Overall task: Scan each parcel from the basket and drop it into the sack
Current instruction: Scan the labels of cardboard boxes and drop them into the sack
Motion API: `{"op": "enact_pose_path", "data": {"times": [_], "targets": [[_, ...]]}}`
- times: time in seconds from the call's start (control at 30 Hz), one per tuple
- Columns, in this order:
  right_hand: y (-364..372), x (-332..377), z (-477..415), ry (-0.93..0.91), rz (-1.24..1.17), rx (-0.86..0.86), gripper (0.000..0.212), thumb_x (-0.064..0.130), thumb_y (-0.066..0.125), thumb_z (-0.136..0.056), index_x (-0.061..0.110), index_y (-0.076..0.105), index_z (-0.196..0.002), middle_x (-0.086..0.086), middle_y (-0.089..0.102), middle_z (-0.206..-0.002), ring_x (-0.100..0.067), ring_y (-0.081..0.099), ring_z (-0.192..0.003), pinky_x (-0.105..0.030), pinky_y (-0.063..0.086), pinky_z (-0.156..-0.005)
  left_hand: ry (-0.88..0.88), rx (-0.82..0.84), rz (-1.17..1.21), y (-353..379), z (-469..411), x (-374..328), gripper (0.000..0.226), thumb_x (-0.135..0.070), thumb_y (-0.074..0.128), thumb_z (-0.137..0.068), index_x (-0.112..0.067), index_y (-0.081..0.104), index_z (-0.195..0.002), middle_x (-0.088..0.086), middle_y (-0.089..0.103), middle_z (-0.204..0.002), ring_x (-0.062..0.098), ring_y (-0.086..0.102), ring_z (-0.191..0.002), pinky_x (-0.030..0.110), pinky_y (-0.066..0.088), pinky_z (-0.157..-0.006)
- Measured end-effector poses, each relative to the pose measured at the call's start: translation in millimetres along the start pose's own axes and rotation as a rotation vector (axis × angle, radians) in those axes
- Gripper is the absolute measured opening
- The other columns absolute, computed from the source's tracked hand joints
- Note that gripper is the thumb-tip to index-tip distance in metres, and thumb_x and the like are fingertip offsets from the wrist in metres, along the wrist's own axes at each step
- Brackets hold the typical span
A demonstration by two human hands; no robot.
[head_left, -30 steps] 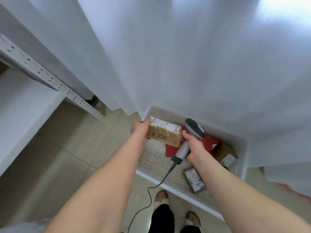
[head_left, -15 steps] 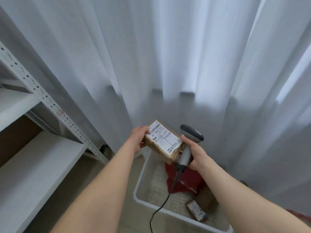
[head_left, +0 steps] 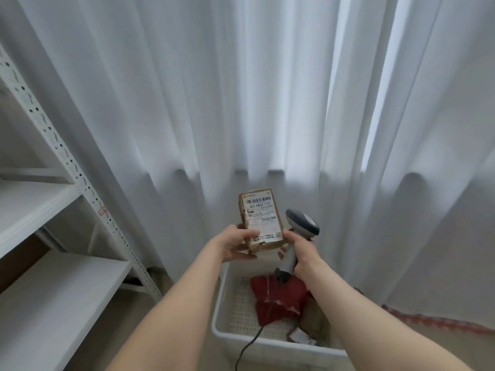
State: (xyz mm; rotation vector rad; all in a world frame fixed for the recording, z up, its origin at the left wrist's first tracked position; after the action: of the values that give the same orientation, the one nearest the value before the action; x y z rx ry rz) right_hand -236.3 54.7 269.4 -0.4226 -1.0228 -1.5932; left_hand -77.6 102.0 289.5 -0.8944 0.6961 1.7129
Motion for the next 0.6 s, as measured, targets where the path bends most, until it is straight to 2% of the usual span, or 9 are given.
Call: {"op": "enact_pose_path", "data": {"times": [0.07, 0.13, 0.2, 0.3, 0.43, 0.6], "targets": [[-9.5, 14.5, 17.6, -0.072, 0.107, 0.003, 0.01, 0.012, 0.067, -0.09, 0.015, 0.058, -0.092, -0.007, 0.063, -0.084, -0.02, 0.061, -0.072, -0.032, 0.048, -0.062, 0.07, -0.113, 0.017, -7.6, 12.2, -4.9, 0.037, -0.012, 0.065, -0.089, -0.008, 0.054, -0.124, 0.011, 0.067, -0.11, 0.025, 0.064, -0.095, 0.043, 0.058, -0.076], [-12.1, 25.7, 37.9, -0.114, 0.173, 0.057, 0.006, 0.009, 0.064, -0.091, 0.01, 0.058, -0.092, -0.01, 0.063, -0.075, -0.018, 0.059, -0.059, -0.03, 0.045, -0.055, 0.12, -0.217, -0.004, -14.3, 26.2, -7.6, 0.04, -0.012, 0.064, -0.09, -0.007, 0.051, -0.128, 0.011, 0.066, -0.111, 0.025, 0.063, -0.092, 0.041, 0.057, -0.076], [-13.6, 33.5, 60.5, -0.142, 0.28, 0.113, 0.005, 0.005, 0.061, -0.091, 0.005, 0.058, -0.096, -0.013, 0.06, -0.064, -0.017, 0.054, -0.048, -0.027, 0.043, -0.048, 0.15, -0.278, -0.056, -14.9, 40.5, -6.9, 0.041, -0.012, 0.064, -0.09, -0.008, 0.051, -0.129, 0.011, 0.066, -0.112, 0.024, 0.064, -0.09, 0.038, 0.056, -0.075], [-22.1, 39.0, 93.5, -0.165, 0.422, 0.167, 0.01, 0.002, 0.058, -0.09, -0.001, 0.059, -0.1, -0.013, 0.057, -0.059, -0.017, 0.051, -0.043, -0.026, 0.043, -0.044, 0.159, -0.344, -0.078, -5.0, 62.4, 0.1, 0.041, -0.013, 0.063, -0.091, -0.008, 0.051, -0.13, 0.012, 0.067, -0.114, 0.023, 0.064, -0.091, 0.038, 0.056, -0.078], [-46.7, 37.8, 132.6, -0.165, 0.464, 0.202, 0.006, 0.002, 0.056, -0.089, -0.001, 0.058, -0.095, -0.012, 0.056, -0.056, -0.017, 0.049, -0.039, -0.025, 0.041, -0.042, 0.164, -0.405, -0.078, 21.5, 89.9, 15.6, 0.035, -0.012, 0.062, -0.091, -0.006, 0.053, -0.125, 0.014, 0.066, -0.114, 0.024, 0.063, -0.092, 0.04, 0.055, -0.082], [-77.0, 37.1, 171.5, -0.148, 0.464, 0.227, 0.004, 0.002, 0.054, -0.089, 0.0, 0.055, -0.092, -0.013, 0.054, -0.056, -0.016, 0.046, -0.037, -0.024, 0.039, -0.041, 0.17, -0.46, -0.079, 51.3, 122.5, 30.5, 0.033, -0.013, 0.063, -0.09, -0.004, 0.054, -0.121, 0.015, 0.066, -0.114, 0.026, 0.063, -0.089, 0.037, 0.055, -0.069]]}}
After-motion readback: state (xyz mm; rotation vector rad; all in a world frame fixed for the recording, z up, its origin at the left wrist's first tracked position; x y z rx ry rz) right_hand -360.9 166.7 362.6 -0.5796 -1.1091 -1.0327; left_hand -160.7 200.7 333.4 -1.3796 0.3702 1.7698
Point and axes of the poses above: each hand's wrist, its own z-axis away from the middle knuckle, its own y-axis out of the palm, x = y × z, the point moved 10 cm from there along -z, towards the middle knuckle
